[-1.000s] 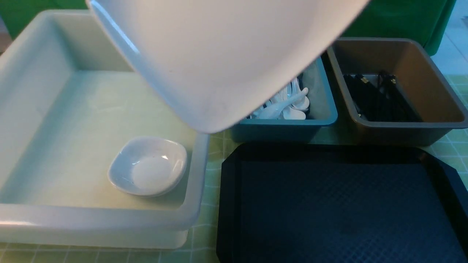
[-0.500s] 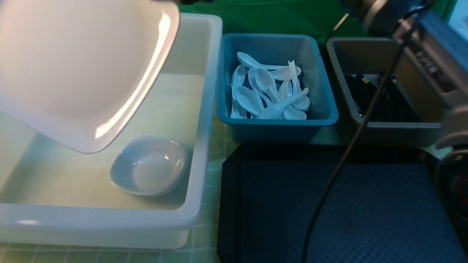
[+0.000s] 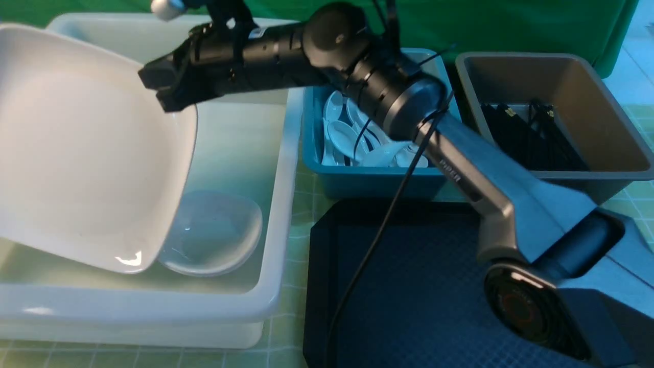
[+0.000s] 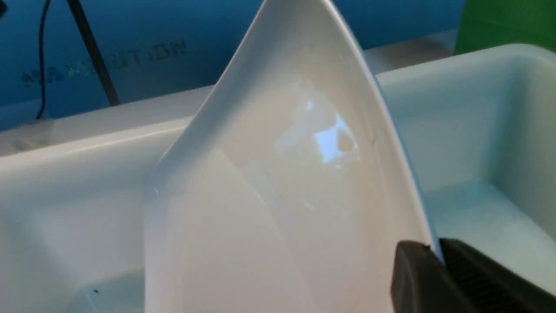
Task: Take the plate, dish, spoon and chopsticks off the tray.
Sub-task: Use the right arm to put the plate into the large storage box on the left
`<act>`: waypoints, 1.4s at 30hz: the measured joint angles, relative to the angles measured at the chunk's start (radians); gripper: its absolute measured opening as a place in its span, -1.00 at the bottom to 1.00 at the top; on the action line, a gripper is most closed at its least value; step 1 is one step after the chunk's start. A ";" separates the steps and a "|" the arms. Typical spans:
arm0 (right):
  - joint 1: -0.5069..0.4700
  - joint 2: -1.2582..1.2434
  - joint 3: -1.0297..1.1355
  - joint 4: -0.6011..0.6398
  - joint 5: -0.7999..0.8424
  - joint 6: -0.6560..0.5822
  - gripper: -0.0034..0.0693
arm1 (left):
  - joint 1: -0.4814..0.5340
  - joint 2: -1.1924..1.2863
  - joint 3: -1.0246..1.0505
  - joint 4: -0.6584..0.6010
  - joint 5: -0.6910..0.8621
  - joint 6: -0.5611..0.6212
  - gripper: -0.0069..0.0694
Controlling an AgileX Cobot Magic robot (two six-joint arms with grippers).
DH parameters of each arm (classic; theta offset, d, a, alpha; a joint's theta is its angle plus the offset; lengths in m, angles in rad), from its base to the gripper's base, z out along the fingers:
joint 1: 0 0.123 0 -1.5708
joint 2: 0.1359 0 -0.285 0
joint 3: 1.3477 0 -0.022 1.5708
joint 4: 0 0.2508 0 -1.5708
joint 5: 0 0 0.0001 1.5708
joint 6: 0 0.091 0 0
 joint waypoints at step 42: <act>0.031 0.031 -0.010 -0.064 -0.071 -0.077 0.00 | 0.000 0.000 0.000 -0.010 -0.004 0.002 -0.65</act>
